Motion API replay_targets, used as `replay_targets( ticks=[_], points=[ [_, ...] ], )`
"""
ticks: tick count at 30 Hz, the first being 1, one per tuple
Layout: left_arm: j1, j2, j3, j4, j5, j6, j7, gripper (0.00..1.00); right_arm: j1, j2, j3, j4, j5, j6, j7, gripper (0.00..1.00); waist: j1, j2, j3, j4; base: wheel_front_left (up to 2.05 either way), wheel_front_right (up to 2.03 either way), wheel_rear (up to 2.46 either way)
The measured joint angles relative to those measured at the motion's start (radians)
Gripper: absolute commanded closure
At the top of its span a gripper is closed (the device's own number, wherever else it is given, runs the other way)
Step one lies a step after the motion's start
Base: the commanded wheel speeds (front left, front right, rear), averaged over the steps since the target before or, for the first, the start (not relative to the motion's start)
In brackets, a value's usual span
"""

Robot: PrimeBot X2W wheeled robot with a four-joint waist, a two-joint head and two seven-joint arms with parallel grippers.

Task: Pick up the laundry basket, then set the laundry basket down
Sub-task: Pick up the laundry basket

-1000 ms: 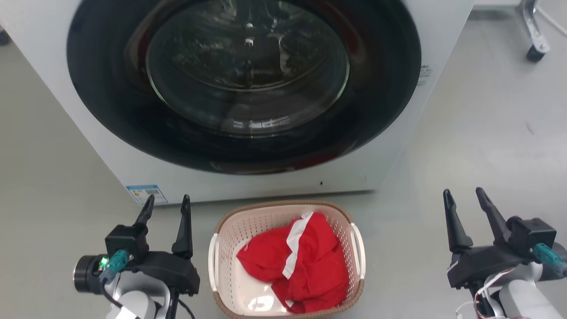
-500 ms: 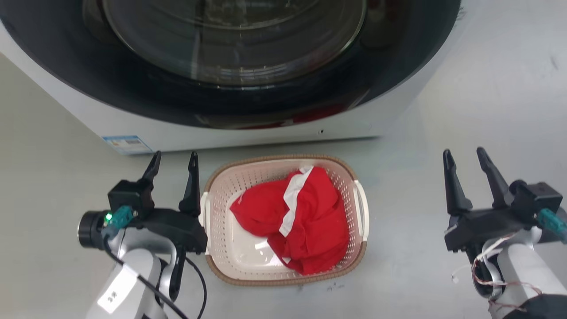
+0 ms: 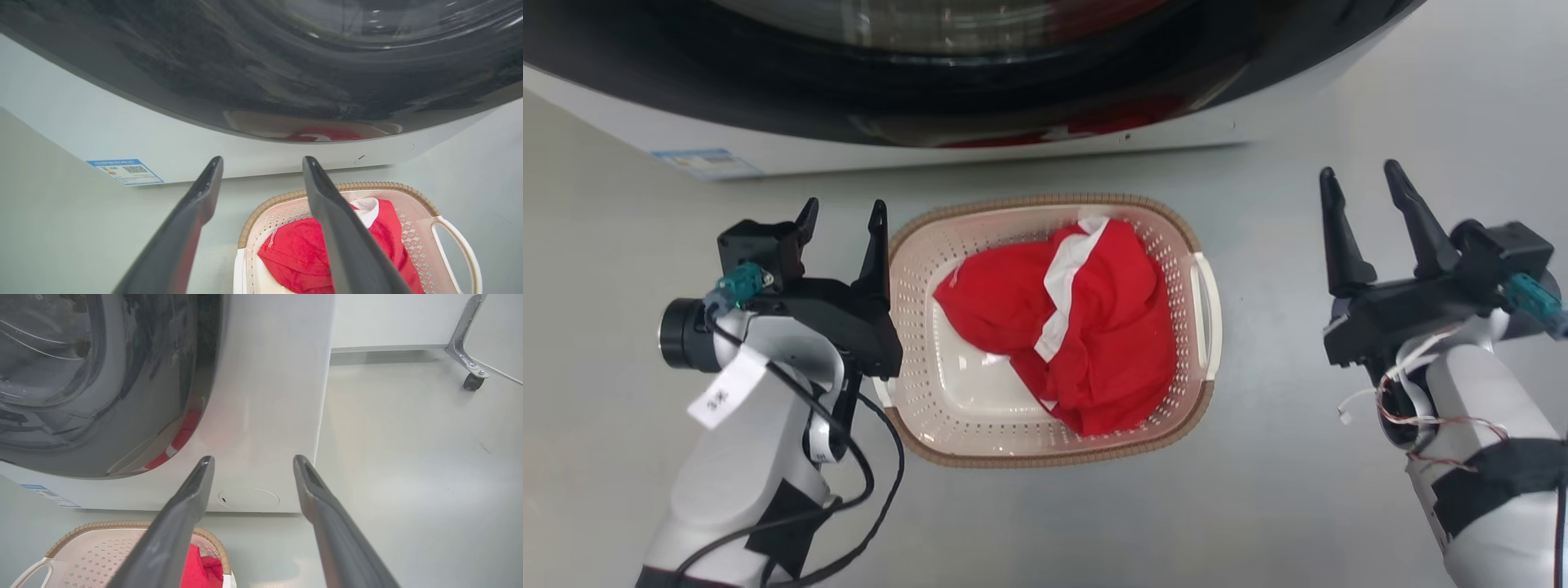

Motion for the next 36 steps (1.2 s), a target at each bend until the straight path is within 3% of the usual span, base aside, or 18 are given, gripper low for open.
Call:
replay_targets(
  ticks=[18, 36],
  points=[
    [-0.098, -0.028, 0.0, 0.281, -0.043, -0.035, 0.102, 0.0, -0.13, 0.082, 0.116, 0.28, -0.035, 0.04, 0.046, 0.0, -0.0002, -0.0001, 0.155, -0.009, 0.0, 0.0, 0.0],
    [-0.168, -0.032, 0.012, 0.423, -0.061, -0.071, 0.132, 0.0, -0.195, 0.127, 0.166, 0.43, -0.031, 0.051, 0.048, 0.0, -0.0002, -0.0001, 0.264, -0.028, 0.0, 0.0, 0.0]
  ],
)
